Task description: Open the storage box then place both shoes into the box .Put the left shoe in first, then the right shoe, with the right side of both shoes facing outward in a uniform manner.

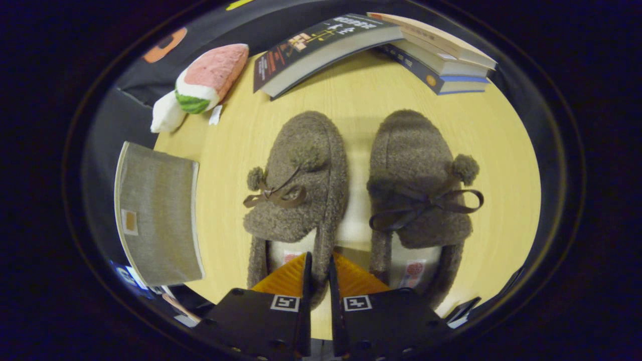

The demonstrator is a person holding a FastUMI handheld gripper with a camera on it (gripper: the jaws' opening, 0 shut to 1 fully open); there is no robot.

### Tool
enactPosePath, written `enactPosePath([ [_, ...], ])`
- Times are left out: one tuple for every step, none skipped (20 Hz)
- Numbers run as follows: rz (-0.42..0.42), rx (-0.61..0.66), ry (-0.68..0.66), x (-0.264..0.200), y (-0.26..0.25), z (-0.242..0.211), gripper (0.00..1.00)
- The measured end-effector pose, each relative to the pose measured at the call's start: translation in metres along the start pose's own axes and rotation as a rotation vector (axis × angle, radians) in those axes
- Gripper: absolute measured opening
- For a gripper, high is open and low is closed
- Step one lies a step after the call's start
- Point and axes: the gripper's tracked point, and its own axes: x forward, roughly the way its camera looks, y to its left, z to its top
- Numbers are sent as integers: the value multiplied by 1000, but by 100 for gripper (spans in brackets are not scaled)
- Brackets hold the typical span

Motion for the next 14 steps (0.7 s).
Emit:
enactPosePath([
  [-5,-3,2,-3,0,1,17],
  [-8,2,6,-3,0,1,17],
  [-6,15,9,-2,0,0,10],
  [-2,23,25,-3,0,-2,2],
  [3,43,27,-5,-1,-1,2],
  [3,63,25,-6,-3,1,2],
  [3,74,23,-8,-4,2,2],
  [10,87,23,-12,-4,2,2],
  [17,102,28,-17,-4,1,2],
  [27,121,34,-24,-2,-1,2],
  [40,134,35,-32,0,-2,2],
  [53,139,27,-41,4,-1,2],
  [63,137,14,-51,8,-1,2],
  [72,129,-1,-64,14,0,1],
])
